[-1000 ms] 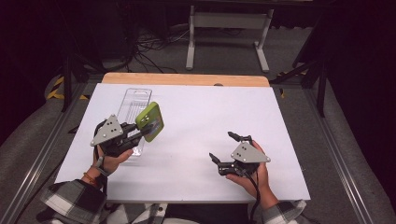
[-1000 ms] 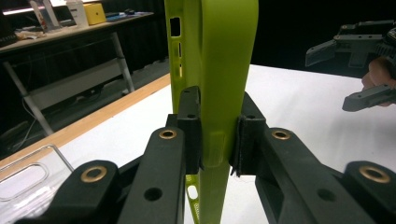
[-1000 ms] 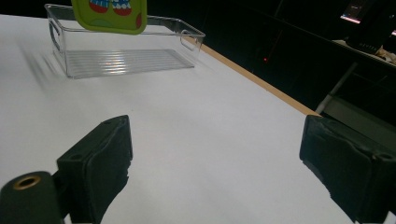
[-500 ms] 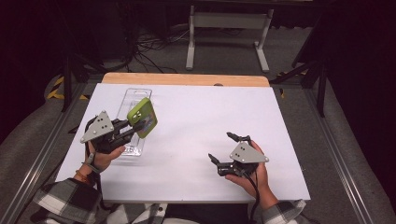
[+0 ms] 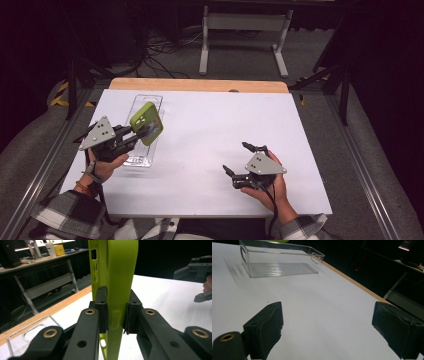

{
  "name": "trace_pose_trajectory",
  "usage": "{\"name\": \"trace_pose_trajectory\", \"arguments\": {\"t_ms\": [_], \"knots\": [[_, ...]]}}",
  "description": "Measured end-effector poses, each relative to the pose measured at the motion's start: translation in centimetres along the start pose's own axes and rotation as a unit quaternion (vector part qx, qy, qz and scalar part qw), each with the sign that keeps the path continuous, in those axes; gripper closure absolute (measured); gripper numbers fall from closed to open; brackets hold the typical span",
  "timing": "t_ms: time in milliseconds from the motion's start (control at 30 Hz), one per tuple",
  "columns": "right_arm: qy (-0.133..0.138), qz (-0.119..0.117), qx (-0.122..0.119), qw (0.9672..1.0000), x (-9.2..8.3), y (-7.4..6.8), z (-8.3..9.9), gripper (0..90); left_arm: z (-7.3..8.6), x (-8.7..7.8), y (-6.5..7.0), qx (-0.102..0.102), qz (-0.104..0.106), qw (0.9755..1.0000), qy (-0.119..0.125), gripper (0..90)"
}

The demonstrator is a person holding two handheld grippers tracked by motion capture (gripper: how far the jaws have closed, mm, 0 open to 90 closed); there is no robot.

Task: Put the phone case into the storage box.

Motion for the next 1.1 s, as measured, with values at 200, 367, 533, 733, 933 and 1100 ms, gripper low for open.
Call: {"name": "trace_pose_trajectory", "arguments": {"t_ms": [200,367,533,733,933,1100], "knots": [[-0.001,-0.001,0.001,1.0000,0.0,0.0,0.0,11.0,0.2,-0.1,-0.8,-0.004,-0.002,1.0000,-0.005,77.7],[-0.004,-0.003,0.001,1.0000,0.1,0.0,0.1,11.1,0.5,-0.1,-1.8,-0.005,-0.009,0.9999,-0.006,77.6],[-0.005,-0.004,0.003,1.0000,0.3,0.1,0.2,11.3,0.9,0.3,-3.0,-0.011,-0.002,0.9999,-0.009,77.6],[-0.002,-0.003,0.007,1.0000,0.2,0.1,0.1,11.3,1.0,1.1,-4.0,-0.009,0.007,0.9997,-0.021,77.7],[-0.005,-0.006,0.010,0.9999,0.4,0.0,0.2,11.4,1.0,2.1,-5.0,-0.005,0.011,0.9994,-0.032,77.7],[-0.007,-0.007,0.011,0.9999,0.5,0.0,0.3,11.4,1.2,3.0,-6.1,-0.006,0.012,0.9987,-0.049,77.6]]}}
Point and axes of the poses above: each handheld gripper's, and its own axes: x roughly forward along the jaws, z roughly out of its underside, y roughly to its right, the point moved 1 cm from there along x, roughly forward along the jaws, and after that the axes turned 5 degrees about -z, right-handed, at the moved point
